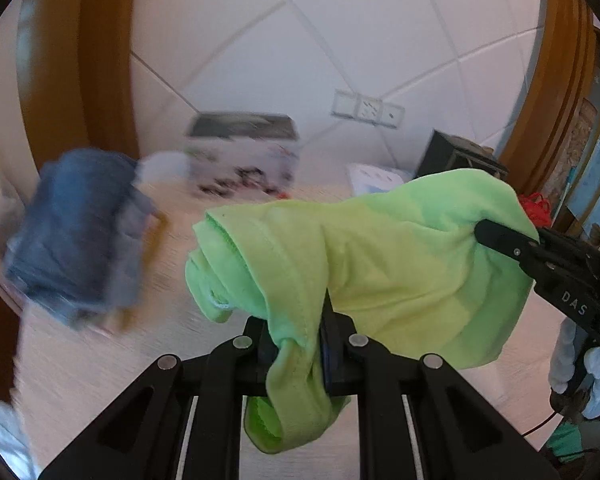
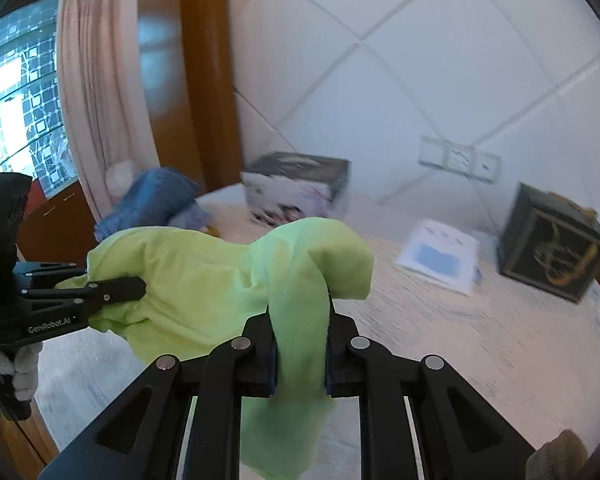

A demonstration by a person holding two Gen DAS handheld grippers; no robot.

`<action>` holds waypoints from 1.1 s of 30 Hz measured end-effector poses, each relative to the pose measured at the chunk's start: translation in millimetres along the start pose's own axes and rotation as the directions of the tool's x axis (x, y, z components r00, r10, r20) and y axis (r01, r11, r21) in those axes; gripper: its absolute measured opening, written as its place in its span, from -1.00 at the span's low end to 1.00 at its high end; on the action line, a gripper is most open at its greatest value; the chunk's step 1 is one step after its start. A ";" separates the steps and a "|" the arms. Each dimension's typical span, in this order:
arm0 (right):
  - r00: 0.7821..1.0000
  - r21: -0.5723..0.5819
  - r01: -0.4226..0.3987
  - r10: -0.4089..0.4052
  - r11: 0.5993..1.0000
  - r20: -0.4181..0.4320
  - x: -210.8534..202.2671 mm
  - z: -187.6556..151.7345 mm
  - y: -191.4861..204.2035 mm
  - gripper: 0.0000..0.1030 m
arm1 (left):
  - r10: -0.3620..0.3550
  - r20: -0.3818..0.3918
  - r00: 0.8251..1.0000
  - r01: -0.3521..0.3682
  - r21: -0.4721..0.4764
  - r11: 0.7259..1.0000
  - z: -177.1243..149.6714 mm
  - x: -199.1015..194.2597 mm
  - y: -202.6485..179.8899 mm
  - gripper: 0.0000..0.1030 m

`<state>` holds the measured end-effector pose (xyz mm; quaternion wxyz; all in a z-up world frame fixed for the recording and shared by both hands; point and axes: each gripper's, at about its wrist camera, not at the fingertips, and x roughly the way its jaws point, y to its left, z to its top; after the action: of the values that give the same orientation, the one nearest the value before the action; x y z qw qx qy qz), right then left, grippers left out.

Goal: Fold clothes
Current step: 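Carry the folded shirt with both tools and lay it on the jeans stack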

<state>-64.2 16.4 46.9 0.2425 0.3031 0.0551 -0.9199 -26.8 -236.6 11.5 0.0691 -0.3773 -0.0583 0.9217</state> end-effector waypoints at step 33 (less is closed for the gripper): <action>0.972 0.206 -0.109 0.148 0.972 -0.182 277.6 115.0 223.5 1.00 | 0.210 -0.159 0.965 -0.221 -0.055 0.974 86.3 54.1 359.6 0.47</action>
<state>-212.0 -322.6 -12.0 0.2644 0.4176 -0.0314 -0.8687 -155.6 -585.9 -21.9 -0.0411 -0.4530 -0.0446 0.8894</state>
